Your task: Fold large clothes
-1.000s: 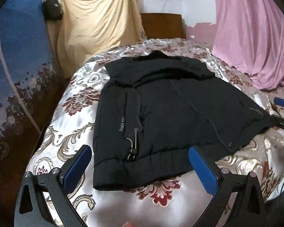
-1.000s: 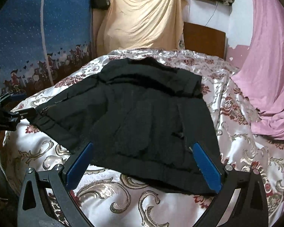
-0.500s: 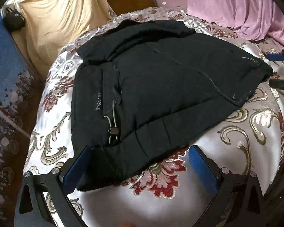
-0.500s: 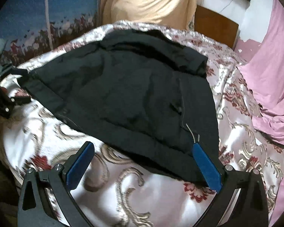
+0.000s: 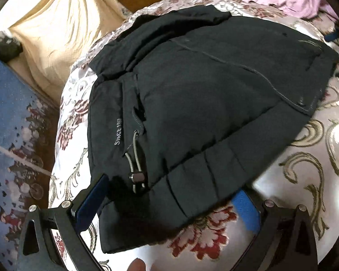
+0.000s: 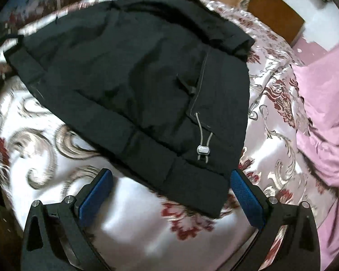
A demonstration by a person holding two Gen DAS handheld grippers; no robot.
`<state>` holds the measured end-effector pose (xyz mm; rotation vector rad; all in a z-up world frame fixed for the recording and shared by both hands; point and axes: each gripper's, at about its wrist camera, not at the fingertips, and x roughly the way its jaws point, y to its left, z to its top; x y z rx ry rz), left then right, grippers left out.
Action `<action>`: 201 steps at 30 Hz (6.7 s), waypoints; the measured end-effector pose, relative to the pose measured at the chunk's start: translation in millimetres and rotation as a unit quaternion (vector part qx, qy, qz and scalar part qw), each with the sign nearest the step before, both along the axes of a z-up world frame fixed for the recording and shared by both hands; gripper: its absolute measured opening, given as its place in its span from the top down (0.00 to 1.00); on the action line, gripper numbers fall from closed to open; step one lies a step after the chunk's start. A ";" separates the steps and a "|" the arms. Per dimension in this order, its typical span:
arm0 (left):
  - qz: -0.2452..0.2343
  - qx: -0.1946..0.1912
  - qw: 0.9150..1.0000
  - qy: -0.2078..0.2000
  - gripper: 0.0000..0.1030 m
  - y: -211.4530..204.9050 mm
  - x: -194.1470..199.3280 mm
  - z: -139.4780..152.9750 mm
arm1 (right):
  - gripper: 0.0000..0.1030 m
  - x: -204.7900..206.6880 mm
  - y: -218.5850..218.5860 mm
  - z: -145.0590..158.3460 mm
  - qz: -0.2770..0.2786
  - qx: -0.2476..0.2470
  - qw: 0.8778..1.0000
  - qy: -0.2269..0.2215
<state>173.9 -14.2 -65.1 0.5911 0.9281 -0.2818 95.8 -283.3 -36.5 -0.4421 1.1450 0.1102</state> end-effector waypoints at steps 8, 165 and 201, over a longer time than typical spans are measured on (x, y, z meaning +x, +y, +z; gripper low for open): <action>-0.011 -0.040 0.999 0.009 0.00 22.8 -8.9 5.4 | 0.01 20.1 13.8 -9.2 0.053 -0.040 0.996 0.058; 0.088 -0.173 0.967 -0.166 0.95 -1.8 317.7 151.7 | 0.93 314.8 -6.2 127.0 -0.065 0.109 0.943 -0.308; 0.173 -0.263 0.942 -0.117 0.24 -10.1 404.8 105.3 | 0.45 423.1 -28.2 71.9 -0.108 0.137 0.949 -0.262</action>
